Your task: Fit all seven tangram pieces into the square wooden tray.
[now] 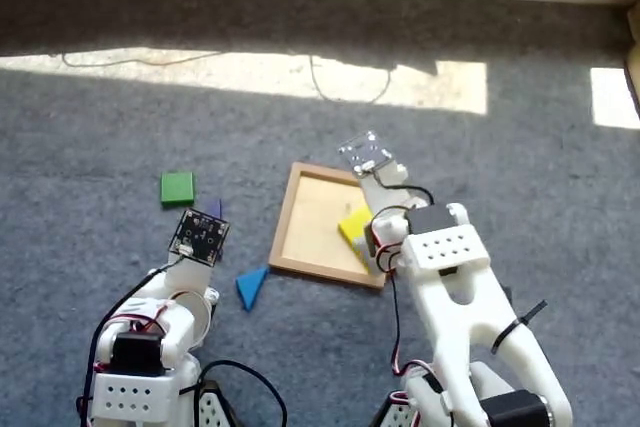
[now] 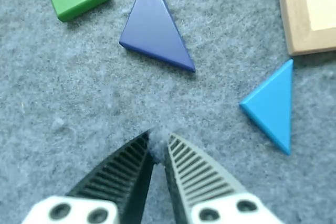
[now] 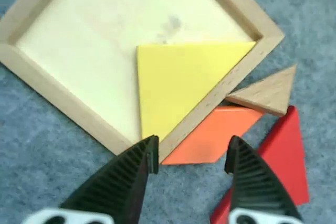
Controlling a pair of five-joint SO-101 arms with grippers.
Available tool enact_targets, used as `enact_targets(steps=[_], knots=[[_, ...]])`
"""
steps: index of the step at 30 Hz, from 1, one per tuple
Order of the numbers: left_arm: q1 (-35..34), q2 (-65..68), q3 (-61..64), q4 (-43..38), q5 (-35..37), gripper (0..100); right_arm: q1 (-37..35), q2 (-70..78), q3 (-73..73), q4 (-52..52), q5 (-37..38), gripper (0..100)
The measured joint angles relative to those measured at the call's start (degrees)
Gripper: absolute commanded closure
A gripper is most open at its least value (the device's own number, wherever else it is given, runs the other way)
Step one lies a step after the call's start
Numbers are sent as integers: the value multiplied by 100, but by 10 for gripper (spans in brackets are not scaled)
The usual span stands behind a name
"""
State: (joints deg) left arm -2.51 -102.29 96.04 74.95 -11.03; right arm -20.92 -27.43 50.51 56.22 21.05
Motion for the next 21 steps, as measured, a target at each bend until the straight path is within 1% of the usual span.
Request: enact_targets(steps=[2, 6, 8, 11, 13, 17, 21], knots=[[0, 0, 0, 0, 0, 994, 70, -18, 0, 0, -185, 778], [0, 0, 0, 0, 0, 994, 589, -18, 0, 0, -976, 660], [0, 0, 0, 0, 0, 994, 914, -18, 0, 0, -1222, 627], [0, 0, 0, 0, 0, 994, 1336, -18, 0, -35, -1503, 627], [0, 0, 0, 0, 0, 994, 1495, -18, 0, -193, -1582, 627], [0, 0, 0, 0, 0, 994, 1582, 114, 202, -580, -1811, 627], [0, 0, 0, 0, 0, 994, 1618, 809, 202, -730, -1899, 627]])
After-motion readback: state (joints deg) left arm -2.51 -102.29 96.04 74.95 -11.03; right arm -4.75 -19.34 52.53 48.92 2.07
